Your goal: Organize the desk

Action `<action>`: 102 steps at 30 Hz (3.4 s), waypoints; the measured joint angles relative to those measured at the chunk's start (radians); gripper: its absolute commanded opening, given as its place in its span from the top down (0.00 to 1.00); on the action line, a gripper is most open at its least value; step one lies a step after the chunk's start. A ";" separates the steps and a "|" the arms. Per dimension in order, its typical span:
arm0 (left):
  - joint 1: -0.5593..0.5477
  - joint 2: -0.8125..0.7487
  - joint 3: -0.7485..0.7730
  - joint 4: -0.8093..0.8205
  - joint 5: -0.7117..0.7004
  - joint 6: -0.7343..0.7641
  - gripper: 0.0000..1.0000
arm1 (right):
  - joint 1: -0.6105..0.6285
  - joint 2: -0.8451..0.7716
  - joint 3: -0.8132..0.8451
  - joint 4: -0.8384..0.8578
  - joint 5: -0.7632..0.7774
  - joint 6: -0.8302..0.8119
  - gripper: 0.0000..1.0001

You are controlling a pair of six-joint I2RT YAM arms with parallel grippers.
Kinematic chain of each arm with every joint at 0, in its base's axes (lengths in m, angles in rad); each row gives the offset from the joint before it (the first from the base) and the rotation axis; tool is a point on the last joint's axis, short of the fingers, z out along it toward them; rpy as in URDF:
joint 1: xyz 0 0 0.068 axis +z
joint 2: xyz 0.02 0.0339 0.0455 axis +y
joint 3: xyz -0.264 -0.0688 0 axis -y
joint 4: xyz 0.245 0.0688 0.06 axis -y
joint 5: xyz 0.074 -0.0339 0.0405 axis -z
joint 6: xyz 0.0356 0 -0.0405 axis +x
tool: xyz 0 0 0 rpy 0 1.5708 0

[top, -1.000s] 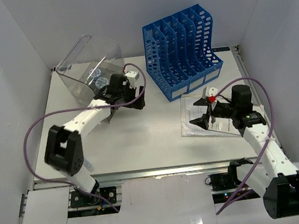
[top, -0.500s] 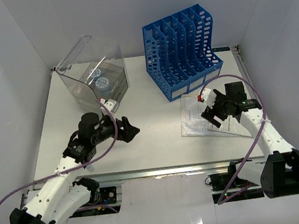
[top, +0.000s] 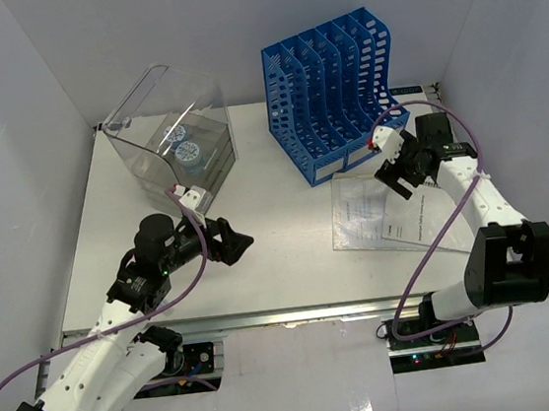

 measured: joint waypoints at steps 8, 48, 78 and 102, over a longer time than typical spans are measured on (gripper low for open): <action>0.000 -0.011 0.000 0.000 -0.001 -0.001 0.02 | -0.055 0.171 0.087 -0.106 -0.106 -0.292 0.10; -0.040 0.181 -0.027 0.309 0.278 -0.230 0.02 | -0.263 0.486 0.369 -0.516 -0.409 -0.687 0.92; -0.480 1.179 0.528 0.514 0.083 -0.154 0.02 | -0.288 -0.172 -0.036 -0.664 -0.840 -0.947 0.92; -0.482 1.259 0.660 0.450 0.150 -0.243 1.00 | -0.295 -0.199 -0.120 -0.681 -0.927 -0.963 0.35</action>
